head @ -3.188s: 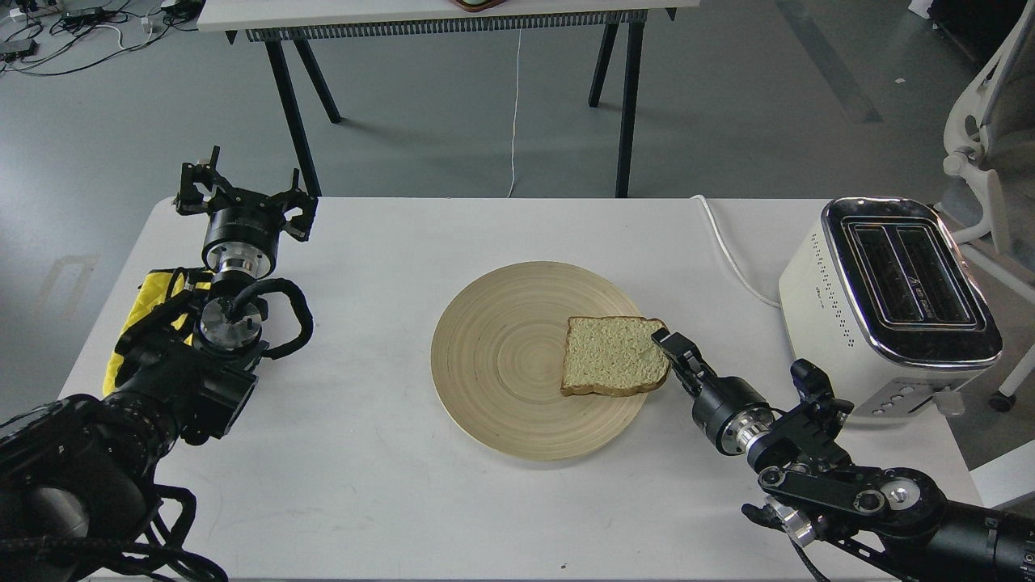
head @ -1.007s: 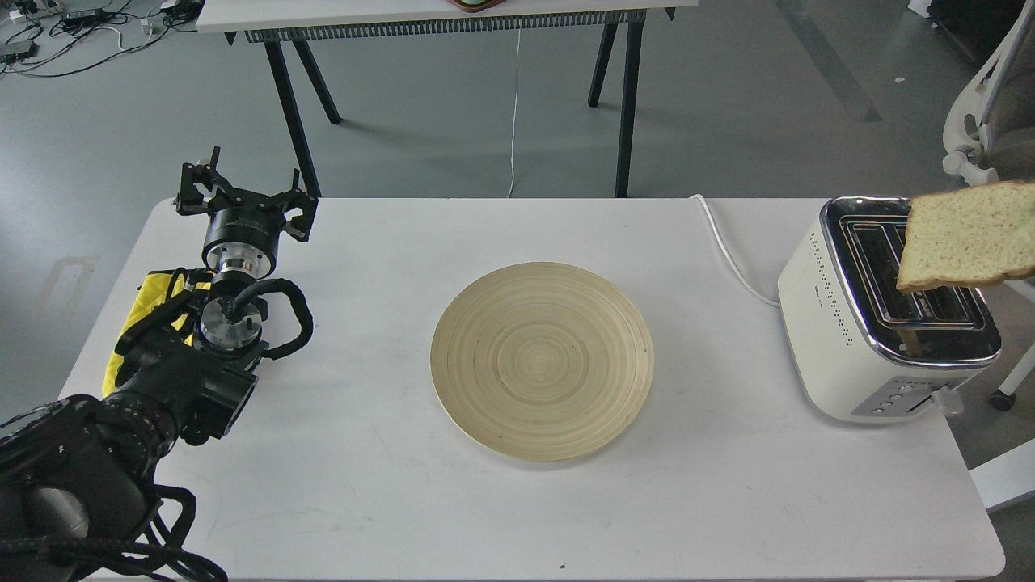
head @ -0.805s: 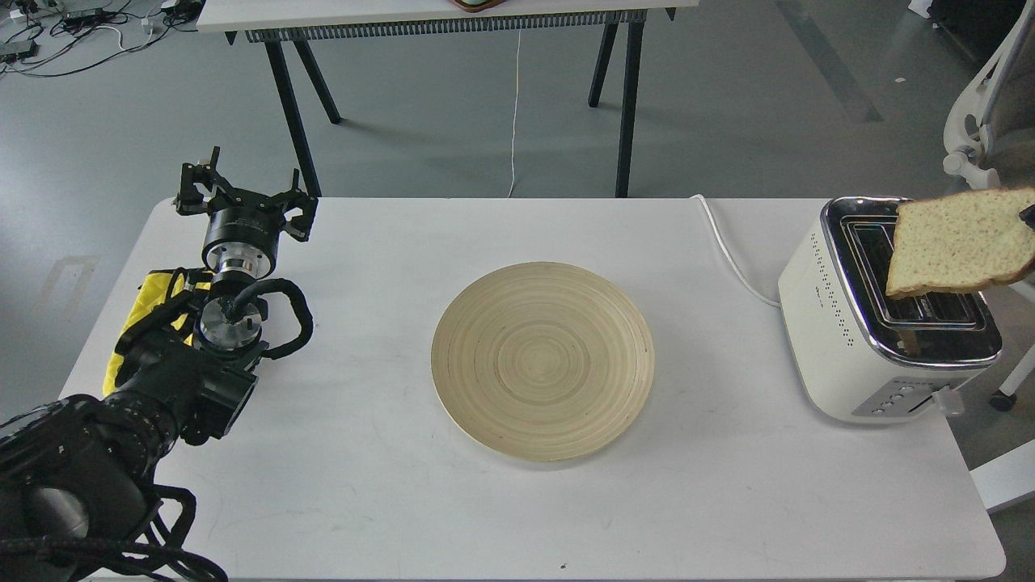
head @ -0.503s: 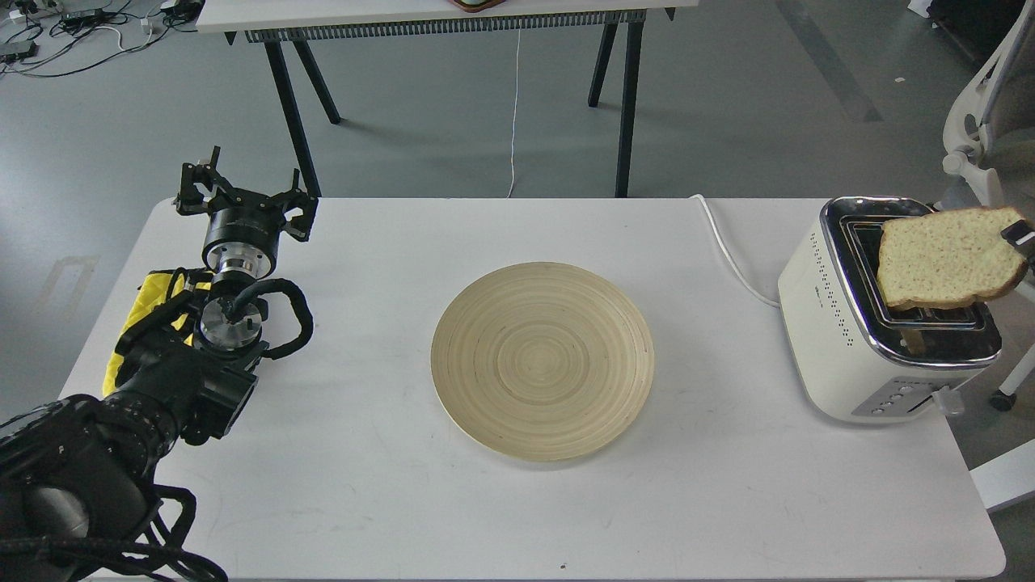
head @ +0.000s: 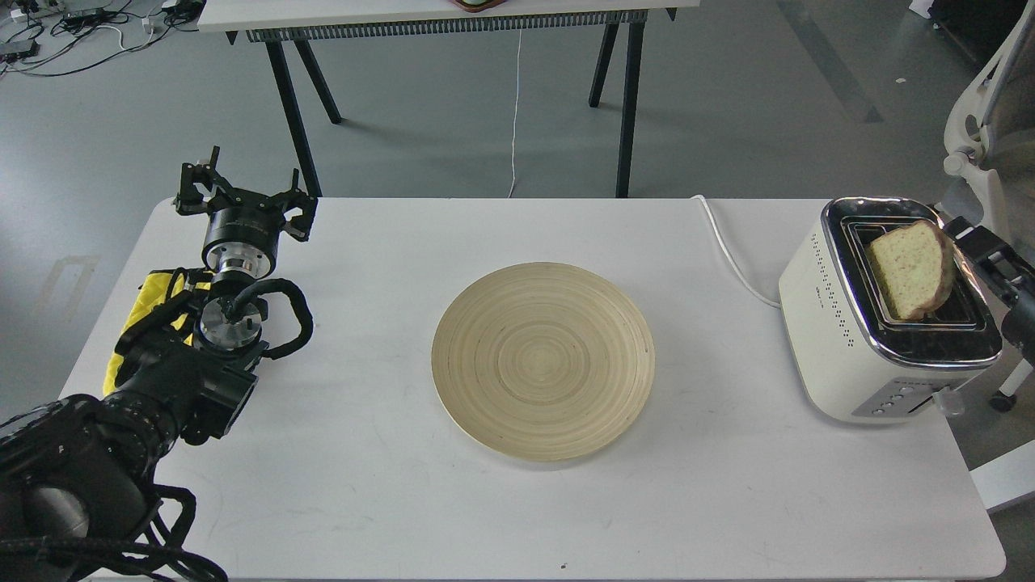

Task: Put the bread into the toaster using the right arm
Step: 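Release the bread and raise the open right gripper away from the toaster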

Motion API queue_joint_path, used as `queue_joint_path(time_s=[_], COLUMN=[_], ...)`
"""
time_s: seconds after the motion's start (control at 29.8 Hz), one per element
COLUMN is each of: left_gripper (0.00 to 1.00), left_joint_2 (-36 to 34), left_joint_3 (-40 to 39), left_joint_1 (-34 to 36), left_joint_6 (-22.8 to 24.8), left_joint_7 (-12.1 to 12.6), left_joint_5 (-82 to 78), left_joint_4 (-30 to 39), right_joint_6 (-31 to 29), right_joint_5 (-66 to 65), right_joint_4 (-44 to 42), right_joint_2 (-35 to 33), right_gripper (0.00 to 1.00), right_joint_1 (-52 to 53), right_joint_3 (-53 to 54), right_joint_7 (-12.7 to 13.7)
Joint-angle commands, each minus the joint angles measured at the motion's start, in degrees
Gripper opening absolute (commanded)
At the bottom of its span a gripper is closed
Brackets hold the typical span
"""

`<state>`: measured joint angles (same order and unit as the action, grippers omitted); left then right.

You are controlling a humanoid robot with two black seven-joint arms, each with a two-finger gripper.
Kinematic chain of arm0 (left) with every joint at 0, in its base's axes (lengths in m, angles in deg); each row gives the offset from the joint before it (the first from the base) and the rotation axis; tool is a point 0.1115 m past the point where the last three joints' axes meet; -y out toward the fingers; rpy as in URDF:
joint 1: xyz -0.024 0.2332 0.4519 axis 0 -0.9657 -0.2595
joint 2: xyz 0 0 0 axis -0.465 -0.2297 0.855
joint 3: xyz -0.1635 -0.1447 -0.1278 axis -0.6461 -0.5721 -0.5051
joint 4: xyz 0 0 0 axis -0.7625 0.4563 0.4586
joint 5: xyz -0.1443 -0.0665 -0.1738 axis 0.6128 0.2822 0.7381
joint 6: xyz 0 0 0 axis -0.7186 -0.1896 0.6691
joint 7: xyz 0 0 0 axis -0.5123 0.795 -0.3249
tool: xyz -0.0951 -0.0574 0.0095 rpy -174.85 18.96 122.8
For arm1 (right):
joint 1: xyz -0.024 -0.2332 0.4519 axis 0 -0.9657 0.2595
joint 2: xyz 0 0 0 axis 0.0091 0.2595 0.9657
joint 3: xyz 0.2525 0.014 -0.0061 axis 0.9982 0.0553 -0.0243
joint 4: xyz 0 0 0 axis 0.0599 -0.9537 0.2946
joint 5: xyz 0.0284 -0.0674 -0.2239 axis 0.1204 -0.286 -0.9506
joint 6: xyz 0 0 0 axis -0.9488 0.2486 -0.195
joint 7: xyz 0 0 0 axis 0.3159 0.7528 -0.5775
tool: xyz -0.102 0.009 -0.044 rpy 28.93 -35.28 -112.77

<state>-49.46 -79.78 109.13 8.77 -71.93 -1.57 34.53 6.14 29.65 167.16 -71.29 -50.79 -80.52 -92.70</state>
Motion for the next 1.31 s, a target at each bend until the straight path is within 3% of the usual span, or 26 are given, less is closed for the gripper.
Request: queue_joint_path(time_s=[0.0,0.13,0.2,0.44,0.7,0.91,1.04,1.28], left_gripper=[1.0,1.0,1.0,1.0,1.0,1.0,1.0,1.0], left_joint_2=[0.0,0.0,0.0,0.0,0.0,0.0,0.0,0.0], left_joint_3=[0.0,0.0,0.0,0.0,0.0,0.0,0.0,0.0], left_joint_1=[0.0,0.0,0.0,0.0,0.0,0.0,0.0,0.0], left_joint_6=[0.0,0.0,0.0,0.0,0.0,0.0,0.0,0.0], left_joint_7=[0.0,0.0,0.0,0.0,0.0,0.0,0.0,0.0], left_joint_5=[0.0,0.0,0.0,0.0,0.0,0.0,0.0,0.0], left_joint_4=[0.0,0.0,0.0,0.0,0.0,0.0,0.0,0.0], right_joint_6=[0.0,0.0,-2.8,-21.3,-39.5,-55.0,-56.0,-56.0], right_joint_5=[0.2,3.3,7.1,19.6,20.3,24.2,24.4,26.0], right_joint_4=[1.7,4.4,4.5,0.7,-18.2,-38.6,-46.9,-47.7], right_joint_2=[-0.5,-0.4,0.7,18.0,45.4,60.2,63.6,64.1], right_gripper=[0.98,0.98,0.98,0.98,0.99,0.99,0.99,0.99], right_joint_1=[0.5,0.5,0.5,0.3,-1.4,-3.0,-3.2,-5.0], right_joint_3=[3.6,12.1,16.8,30.0,35.0,40.2,44.1,45.9], right_joint_7=[0.1,0.6,0.8,0.1,-2.0,-3.3,-3.4,-3.4])
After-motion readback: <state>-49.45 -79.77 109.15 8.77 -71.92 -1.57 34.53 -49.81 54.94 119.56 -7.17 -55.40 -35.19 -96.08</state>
